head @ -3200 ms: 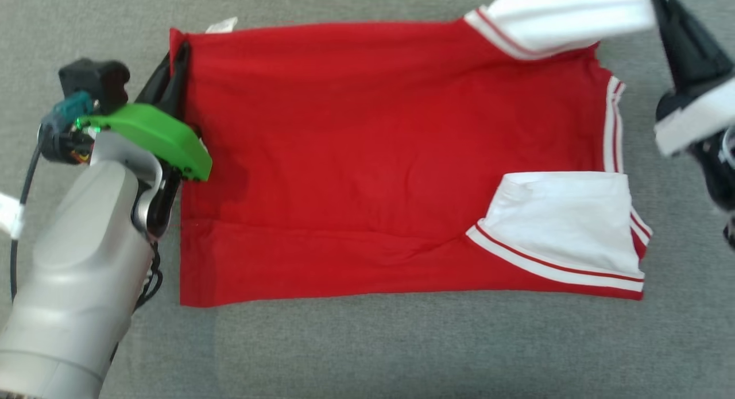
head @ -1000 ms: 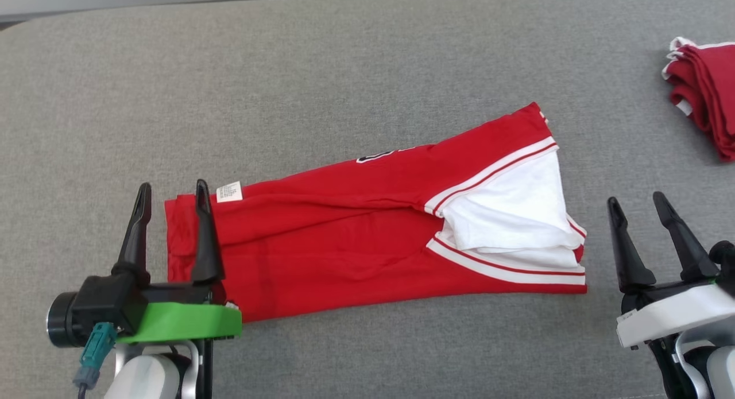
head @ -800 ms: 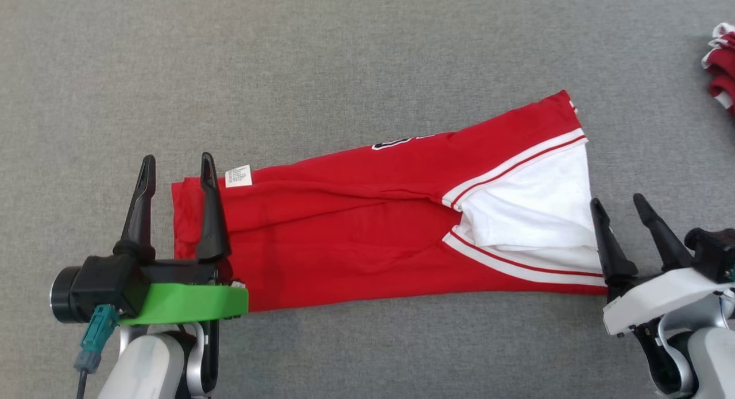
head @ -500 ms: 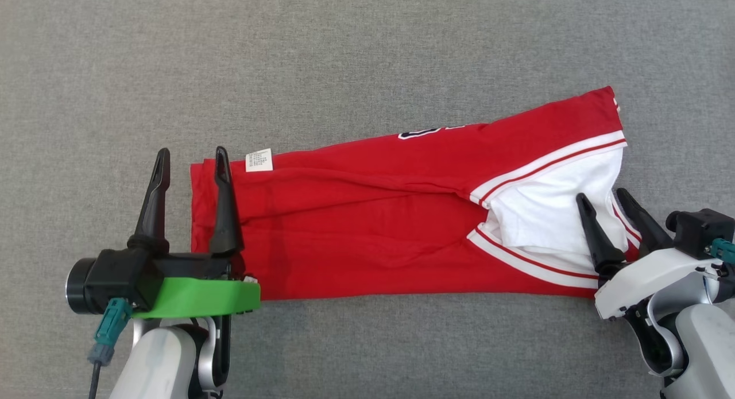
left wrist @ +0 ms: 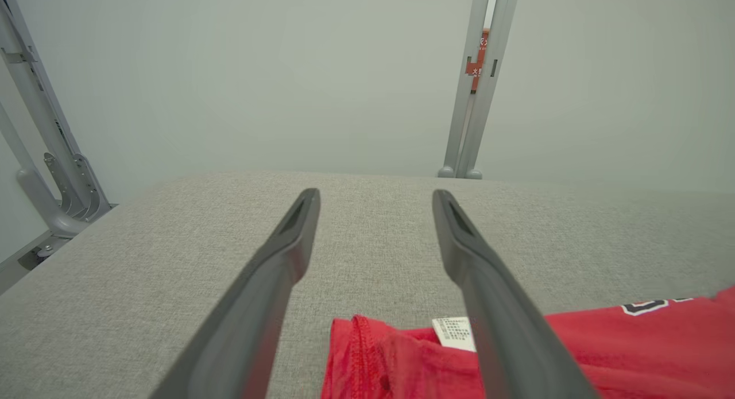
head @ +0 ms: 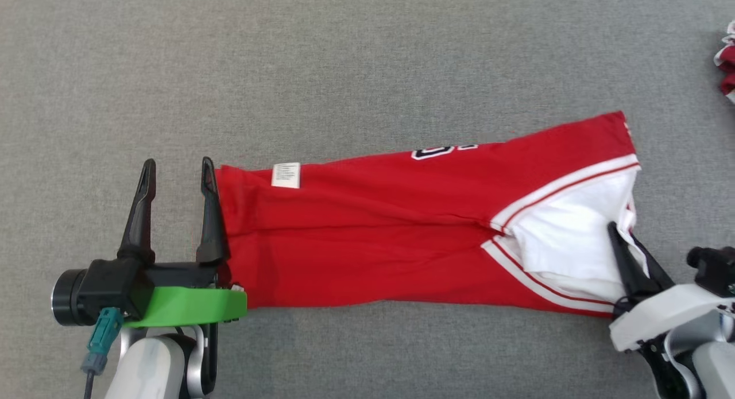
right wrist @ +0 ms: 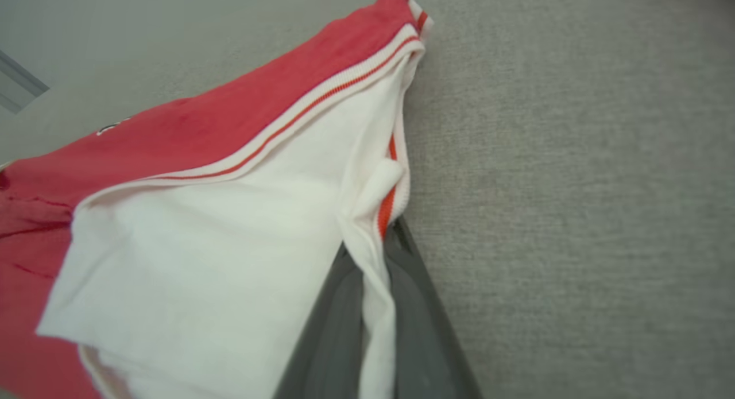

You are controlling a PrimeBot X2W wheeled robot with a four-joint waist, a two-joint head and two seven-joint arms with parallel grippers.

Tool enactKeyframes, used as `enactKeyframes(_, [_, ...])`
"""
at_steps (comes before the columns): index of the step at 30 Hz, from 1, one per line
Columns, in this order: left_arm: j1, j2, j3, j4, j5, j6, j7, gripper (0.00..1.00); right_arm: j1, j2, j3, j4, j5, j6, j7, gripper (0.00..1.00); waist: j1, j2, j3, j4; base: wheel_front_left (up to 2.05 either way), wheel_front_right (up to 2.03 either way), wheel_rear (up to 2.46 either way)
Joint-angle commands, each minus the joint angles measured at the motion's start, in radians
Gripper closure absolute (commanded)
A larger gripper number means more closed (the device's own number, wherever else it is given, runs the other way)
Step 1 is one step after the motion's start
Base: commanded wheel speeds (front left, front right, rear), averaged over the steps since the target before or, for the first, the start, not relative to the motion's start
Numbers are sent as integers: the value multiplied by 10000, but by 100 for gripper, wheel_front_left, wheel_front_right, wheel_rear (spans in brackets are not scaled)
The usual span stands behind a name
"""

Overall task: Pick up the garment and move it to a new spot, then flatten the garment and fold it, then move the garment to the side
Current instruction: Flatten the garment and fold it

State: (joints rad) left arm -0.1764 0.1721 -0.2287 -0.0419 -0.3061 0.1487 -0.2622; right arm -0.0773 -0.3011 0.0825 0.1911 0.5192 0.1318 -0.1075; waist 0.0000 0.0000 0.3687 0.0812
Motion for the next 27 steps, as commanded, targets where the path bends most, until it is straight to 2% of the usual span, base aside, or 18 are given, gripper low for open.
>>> enactKeyframes(1, [164, 24, 36, -10, 66, -37, -31, 0, 316, -140, -320, 65, 58, -21, -10, 100, 0, 0, -269, -263, 0, 0, 0])
enactKeyframes(8, [370, 41, 88, -20, 116, -46, -31, 0, 715, -182, -1205, -124, -52, -19, 178, 100, 0, 0, -537, -529, 0, 0, 0])
enactKeyframes(14, [423, 78, 73, -50, 137, -20, -31, 0, 74, -256, -695, -1553, -681, -12, 1107, 100, 0, 0, -701, -618, 0, 0, 0])
enactKeyframes(21, [317, -6, -23, 2, 144, -17, -31, 0, -1302, 90, 1316, -3354, -1019, -10, 2687, 100, 0, 0, -832, -347, 0, 0, 0])
enactKeyframes(24, [258, -56, -53, 18, 111, -51, -31, 0, -1802, 514, 2301, -3433, -866, -10, 2979, 100, 0, 0, -825, -124, 0, 0, 0])
enactKeyframes(27, [169, -145, -98, 66, 89, -83, -31, 0, -2184, 1163, 3428, -2988, -640, -10, 3084, 100, 0, 0, -802, 161, 0, 0, 0])
